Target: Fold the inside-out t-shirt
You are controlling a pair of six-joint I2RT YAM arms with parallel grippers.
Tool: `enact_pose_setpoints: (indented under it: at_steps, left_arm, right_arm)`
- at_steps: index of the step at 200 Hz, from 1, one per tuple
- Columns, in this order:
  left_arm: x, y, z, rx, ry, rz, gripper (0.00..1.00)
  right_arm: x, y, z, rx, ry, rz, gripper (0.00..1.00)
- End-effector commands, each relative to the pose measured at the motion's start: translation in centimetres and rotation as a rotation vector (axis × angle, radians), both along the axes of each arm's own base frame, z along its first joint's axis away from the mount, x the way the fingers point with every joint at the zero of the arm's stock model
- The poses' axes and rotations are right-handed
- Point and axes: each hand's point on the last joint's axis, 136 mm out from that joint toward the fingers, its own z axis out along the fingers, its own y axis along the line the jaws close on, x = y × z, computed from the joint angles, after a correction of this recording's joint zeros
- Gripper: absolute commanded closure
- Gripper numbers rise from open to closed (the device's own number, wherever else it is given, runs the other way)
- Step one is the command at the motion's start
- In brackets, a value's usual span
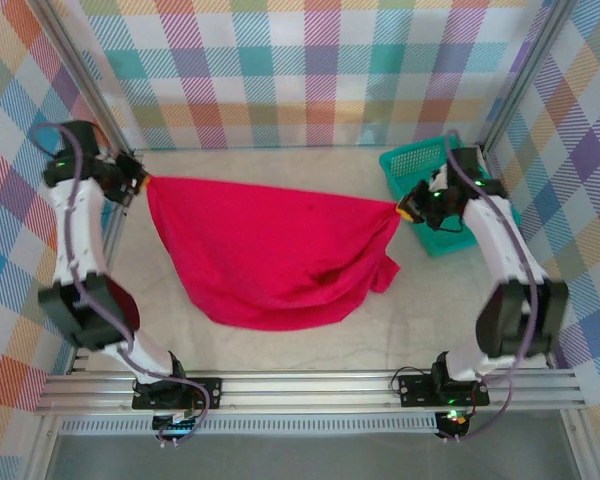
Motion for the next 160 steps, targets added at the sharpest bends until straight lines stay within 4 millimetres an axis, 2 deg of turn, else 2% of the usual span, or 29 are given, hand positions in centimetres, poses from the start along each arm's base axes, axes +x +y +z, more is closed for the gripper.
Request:
enact_pose_setpoints:
  at_steps: [1,8,13,22,29,39,51,79,92,114,120,129,148,160]
  left_arm:
    - [0.7,-1.9,-2.6,0.117,0.065,-0.079,0.81]
    - [0.5,-2.2,-3.0,0.162,0.088,-0.088,0.65]
    - [0.3,-2.4,-3.2,0.196,0.101,-0.095,0.54]
    - [-0.3,-3.2,-3.2,0.26,0.113,-0.11,0.45]
    - [-0.8,-4.5,-3.2,0.297,0.108,-0.139,0.44]
    - [-1.5,-7.5,-2.9,0.33,0.071,-0.214,0.44]
    - [-2.5,-12.6,-3.6,0.327,0.032,-0.35,0.44]
    - [-5.5,-24.2,-7.2,0.213,0.007,-0.657,0.45]
    - [-6.7,-28.1,-8.9,0.201,0.031,-0.759,0.45]
    - [-8.1,-32.4,-11.4,0.193,0.092,-0.872,0.45]
    - [-8.3,-33.1,-12.1,0.196,0.108,-0.884,0.45]
    - [-8.7,-34.1,-13.0,0.191,0.125,-0.902,0.45]
    - [-9.6,-36.5,-14.5,0.16,0.148,-0.951,0.45]
    - [-10.3,-38.0,-15.0,0.148,0.154,-0.986,0.45]
  right_arm:
    - [2.7,1.4,0.0,-0.05,-0.066,0.057,0.7]
    - [2.7,1.7,-0.6,-0.076,-0.047,0.074,0.56]
    - [2.5,1.8,-0.7,-0.089,-0.037,0.084,0.51]
    - [1.8,2.1,-1.0,-0.115,-0.029,0.101,0.46]
    - [1.1,2.5,-1.1,-0.137,-0.031,0.115,0.45]
    - [-0.2,3.3,-1.5,-0.164,-0.029,0.142,0.45]
    - [-2.1,4.7,-2.5,-0.184,-0.016,0.184,0.45]
    - [-6.0,8.6,-5.9,-0.141,0.026,0.252,0.45]
    - [-7.2,9.8,-8.0,-0.13,0.06,0.268,0.44]
    - [-8.0,10.2,-11.9,-0.142,0.144,0.257,0.41]
    - [-8.0,10.2,-12.6,-0.142,0.154,0.25,0.44]
    - [-8.0,9.9,-13.4,-0.152,0.159,0.238,0.56]
    - [-8.8,9.0,-13.3,-0.183,0.151,0.229,0.99]
    - [-9.6,8.3,-12.7,-0.192,0.12,0.217,1.0]
